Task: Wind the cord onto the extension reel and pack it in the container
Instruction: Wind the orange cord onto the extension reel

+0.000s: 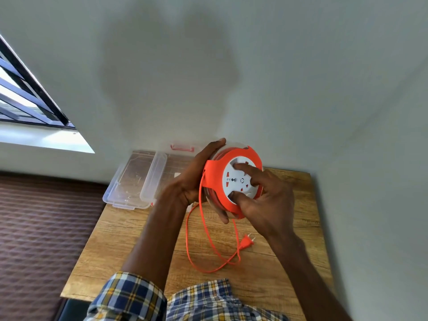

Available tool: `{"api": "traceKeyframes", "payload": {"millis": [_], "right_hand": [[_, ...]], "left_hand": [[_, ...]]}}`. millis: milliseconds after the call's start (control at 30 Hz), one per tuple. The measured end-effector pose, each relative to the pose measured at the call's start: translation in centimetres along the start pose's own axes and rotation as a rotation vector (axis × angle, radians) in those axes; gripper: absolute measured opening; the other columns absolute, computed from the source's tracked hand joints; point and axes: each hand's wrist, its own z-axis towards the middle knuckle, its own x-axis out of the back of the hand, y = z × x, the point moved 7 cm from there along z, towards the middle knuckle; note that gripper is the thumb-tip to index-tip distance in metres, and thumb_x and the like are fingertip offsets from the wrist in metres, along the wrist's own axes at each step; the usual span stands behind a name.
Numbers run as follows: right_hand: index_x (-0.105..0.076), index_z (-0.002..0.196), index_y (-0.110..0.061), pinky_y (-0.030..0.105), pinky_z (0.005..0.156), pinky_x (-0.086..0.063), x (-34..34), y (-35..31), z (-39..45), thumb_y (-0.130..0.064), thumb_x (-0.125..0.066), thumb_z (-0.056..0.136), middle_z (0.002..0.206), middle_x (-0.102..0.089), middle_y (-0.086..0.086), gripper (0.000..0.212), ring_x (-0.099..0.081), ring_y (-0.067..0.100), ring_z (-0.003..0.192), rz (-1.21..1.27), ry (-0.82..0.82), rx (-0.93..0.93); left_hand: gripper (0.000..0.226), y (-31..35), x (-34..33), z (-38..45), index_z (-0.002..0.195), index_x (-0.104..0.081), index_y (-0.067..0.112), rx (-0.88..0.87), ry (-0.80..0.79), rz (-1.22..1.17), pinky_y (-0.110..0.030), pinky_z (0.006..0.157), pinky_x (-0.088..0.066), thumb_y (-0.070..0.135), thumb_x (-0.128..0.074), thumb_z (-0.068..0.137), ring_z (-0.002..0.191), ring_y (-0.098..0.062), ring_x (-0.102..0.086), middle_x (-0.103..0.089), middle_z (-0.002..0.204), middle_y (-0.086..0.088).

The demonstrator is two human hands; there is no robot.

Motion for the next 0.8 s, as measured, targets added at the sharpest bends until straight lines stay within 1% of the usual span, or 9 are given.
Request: {"api": "traceKeyframes", "payload": {"millis": [167,300,367,433,533,633,700,767,800], "right_hand": [[-0.053,0.127,-0.069,0.025,0.072,-0.064,-1.1,-0.2,0.1,-0.055,-0.072,0.063,0.107,-0.056,-0.04,0.067,-0.06,-0.007,0.102,0.035,0.006,-0.052],[-0.059,0.129,-0.061,0.025,0.074,-0.064,-1.5,0.5,0.0,-0.038,-0.08,0.068,0.118,-0.059,-0.039,0.069,-0.061,-0.003,0.112,0.141,0.009,-0.087],[-0.063,0.127,-0.06,0.013,0.064,-0.057,-1.4,0.9,0.2,-0.021,-0.083,0.072,0.115,-0.064,-0.032,0.071,-0.065,0.0,0.095,0.214,0.022,-0.09],[-0.068,0.122,-0.056,0.01,0.058,-0.048,-0.8,1.5,0.5,-0.007,-0.083,0.072,0.099,-0.067,-0.024,0.072,-0.062,0.005,0.073,0.298,0.043,-0.106],[-0.071,0.12,-0.051,0.021,0.059,-0.055,-0.2,2.0,0.6,-0.004,-0.082,0.07,0.086,-0.066,-0.013,0.069,-0.059,0.012,0.065,0.399,0.068,-0.135],[-0.07,0.124,-0.048,0.042,0.057,-0.062,-0.2,1.7,0.4,-0.001,-0.083,0.075,0.089,-0.067,-0.006,0.069,-0.065,0.025,0.071,0.438,0.062,-0.157],[-0.068,0.127,-0.047,0.03,0.058,-0.06,0.2,1.4,0.3,-0.012,-0.084,0.074,0.094,-0.07,-0.007,0.065,-0.065,0.016,0.068,0.368,0.08,-0.105],[-0.067,0.127,-0.049,0.014,0.054,-0.05,0.8,1.3,0.5,-0.028,-0.085,0.07,0.1,-0.071,-0.014,0.063,-0.062,0.008,0.061,0.299,0.102,-0.099],[-0.068,0.126,-0.049,0.011,0.052,-0.046,1.0,1.4,0.6,-0.034,-0.085,0.069,0.098,-0.071,-0.016,0.062,-0.06,0.006,0.059,0.299,0.118,-0.124]], "left_hand": [[0.06,0.1,0.6,0.0,0.115,-0.083,0.017,-0.02,0.044,0.01,-0.04,0.081,-0.065,0.062,-0.043,0.107,0.101,-0.03,-0.078,-0.08,0.115,-0.016],[0.062,0.1,0.5,0.0,0.115,-0.084,0.02,-0.031,0.038,0.007,-0.04,0.082,-0.065,0.065,-0.041,0.106,0.104,-0.03,-0.078,-0.08,0.119,-0.016],[0.064,0.1,0.2,0.1,0.126,-0.08,0.021,-0.036,-0.007,-0.039,-0.043,0.087,-0.064,0.067,-0.04,0.106,0.114,-0.032,-0.076,-0.077,0.128,-0.017],[0.068,-0.3,-0.1,0.3,0.143,-0.068,0.02,-0.023,-0.065,-0.108,-0.053,0.101,-0.059,0.07,-0.043,0.104,0.131,-0.038,-0.066,-0.067,0.143,-0.02],[0.071,-0.8,-0.9,0.6,0.146,-0.065,0.018,-0.01,-0.138,-0.118,-0.06,0.121,-0.038,0.071,-0.053,0.099,0.145,-0.04,-0.052,-0.06,0.152,-0.019],[0.069,-0.5,-1.5,1.2,0.138,-0.072,0.021,-0.088,-0.12,-0.096,-0.056,0.118,-0.043,0.069,-0.071,0.089,0.132,-0.034,-0.064,-0.069,0.141,-0.014],[0.069,-0.5,-1.4,1.4,0.137,-0.072,0.02,-0.142,-0.067,-0.114,-0.053,0.114,-0.048,0.067,-0.074,0.087,0.129,-0.033,-0.066,-0.071,0.138,-0.015],[0.074,-0.5,-1.4,1.5,0.139,-0.07,0.017,-0.173,-0.035,-0.159,-0.052,0.11,-0.052,0.065,-0.078,0.084,0.127,-0.035,-0.067,-0.07,0.137,-0.018],[0.076,-0.5,-1.5,1.6,0.139,-0.07,0.016,-0.188,-0.031,-0.17,-0.051,0.108,-0.054,0.065,-0.08,0.082,0.125,-0.036,-0.067,-0.07,0.136,-0.02]]}}
